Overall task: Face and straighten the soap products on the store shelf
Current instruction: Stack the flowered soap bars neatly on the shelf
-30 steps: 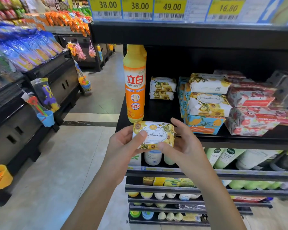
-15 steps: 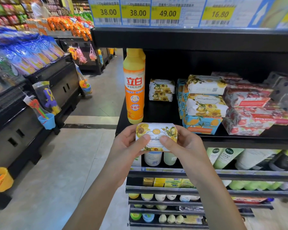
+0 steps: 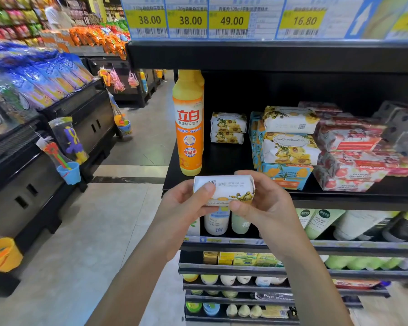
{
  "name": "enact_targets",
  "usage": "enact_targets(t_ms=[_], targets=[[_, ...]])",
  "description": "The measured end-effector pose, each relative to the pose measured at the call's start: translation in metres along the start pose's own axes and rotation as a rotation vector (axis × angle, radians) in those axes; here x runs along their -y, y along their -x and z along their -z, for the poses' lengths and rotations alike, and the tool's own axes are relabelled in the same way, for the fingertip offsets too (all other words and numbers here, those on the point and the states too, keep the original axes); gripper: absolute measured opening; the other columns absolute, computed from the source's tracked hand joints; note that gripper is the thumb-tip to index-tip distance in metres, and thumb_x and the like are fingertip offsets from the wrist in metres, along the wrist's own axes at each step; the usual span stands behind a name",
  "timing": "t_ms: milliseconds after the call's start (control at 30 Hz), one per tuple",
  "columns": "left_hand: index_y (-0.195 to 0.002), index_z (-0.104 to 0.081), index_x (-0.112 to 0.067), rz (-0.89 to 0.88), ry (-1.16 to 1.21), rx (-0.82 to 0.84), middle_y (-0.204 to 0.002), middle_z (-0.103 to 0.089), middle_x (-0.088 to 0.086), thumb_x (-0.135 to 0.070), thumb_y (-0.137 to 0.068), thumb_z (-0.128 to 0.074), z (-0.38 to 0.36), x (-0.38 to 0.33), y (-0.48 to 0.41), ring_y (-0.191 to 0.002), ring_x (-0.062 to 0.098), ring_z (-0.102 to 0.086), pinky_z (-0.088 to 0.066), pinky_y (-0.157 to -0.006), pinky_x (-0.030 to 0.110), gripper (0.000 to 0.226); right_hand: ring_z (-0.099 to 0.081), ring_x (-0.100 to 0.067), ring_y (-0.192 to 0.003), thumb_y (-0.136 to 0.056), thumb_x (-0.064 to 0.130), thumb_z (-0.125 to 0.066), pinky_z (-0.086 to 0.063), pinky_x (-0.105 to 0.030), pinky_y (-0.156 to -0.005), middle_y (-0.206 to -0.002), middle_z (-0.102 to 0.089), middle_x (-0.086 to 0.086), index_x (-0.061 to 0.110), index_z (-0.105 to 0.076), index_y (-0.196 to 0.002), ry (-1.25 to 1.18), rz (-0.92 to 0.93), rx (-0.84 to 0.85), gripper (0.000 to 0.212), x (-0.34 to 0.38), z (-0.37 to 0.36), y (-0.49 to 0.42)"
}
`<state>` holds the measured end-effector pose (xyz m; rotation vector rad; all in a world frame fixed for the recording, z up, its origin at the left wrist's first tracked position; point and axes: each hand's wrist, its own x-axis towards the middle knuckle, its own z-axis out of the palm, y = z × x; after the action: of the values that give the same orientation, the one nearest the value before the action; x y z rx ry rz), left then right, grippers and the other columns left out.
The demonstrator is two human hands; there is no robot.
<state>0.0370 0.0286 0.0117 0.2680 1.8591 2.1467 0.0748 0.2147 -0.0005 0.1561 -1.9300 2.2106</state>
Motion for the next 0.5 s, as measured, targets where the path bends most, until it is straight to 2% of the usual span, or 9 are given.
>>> enact_targets(t_ms=[100,267,367,500], targets=[[-0.127,-0.066,-0.011,-0.02,-0.01,-0.012,-0.119,-0.075,0.005,-0.041,-0.089,-0.074,-0.0013,0.001,-0.0015,-0.116,0.02,-0.07,-0.056,-0.097,0.038,0.048,-0.069,-0.014,-0.108,-0.079,0.003,-0.078,-0.056,-0.024,-0.085,-0.116,-0.074,0.001,0.017,-0.064,-0.129,0.015,-0.032,0.0,0.053,0.0029,0.0012,0.0015],[-0.128,-0.065,-0.013,-0.054,-0.023,-0.03,-0.12,-0.075,0.005,-0.035,-0.09,-0.075,-0.0033,0.0029,-0.0029,-0.115,0.021,-0.07,-0.056,-0.099,0.04,0.045,-0.068,-0.009,-0.113,-0.072,0.034,-0.08,-0.055,-0.021,-0.086,-0.121,-0.073,0.007,0.024,-0.063,-0.132,0.009,-0.103,-0.05,0.064,0.0065,0.0019,0.0035],[-0.128,-0.066,-0.02,-0.065,-0.036,-0.047,-0.119,-0.074,0.002,-0.026,-0.09,-0.075,-0.0043,0.0054,-0.0047,-0.115,0.02,-0.07,-0.054,-0.103,0.044,0.04,-0.069,-0.011,-0.113,-0.066,0.045,-0.08,-0.057,-0.029,-0.093,-0.117,-0.074,0.011,0.027,-0.063,-0.131,0.008,-0.15,-0.087,0.069,0.0058,0.0005,0.0029],[-0.129,-0.065,-0.027,-0.081,-0.04,-0.039,-0.119,-0.074,0.0,-0.032,-0.078,-0.076,-0.006,0.008,-0.0047,-0.116,0.018,-0.069,-0.054,-0.103,0.04,0.052,-0.071,-0.021,-0.112,-0.069,0.042,-0.083,-0.055,-0.042,-0.103,-0.116,-0.075,0.001,0.024,-0.066,-0.127,-0.021,-0.184,-0.108,0.063,0.0044,-0.0023,0.0011]])
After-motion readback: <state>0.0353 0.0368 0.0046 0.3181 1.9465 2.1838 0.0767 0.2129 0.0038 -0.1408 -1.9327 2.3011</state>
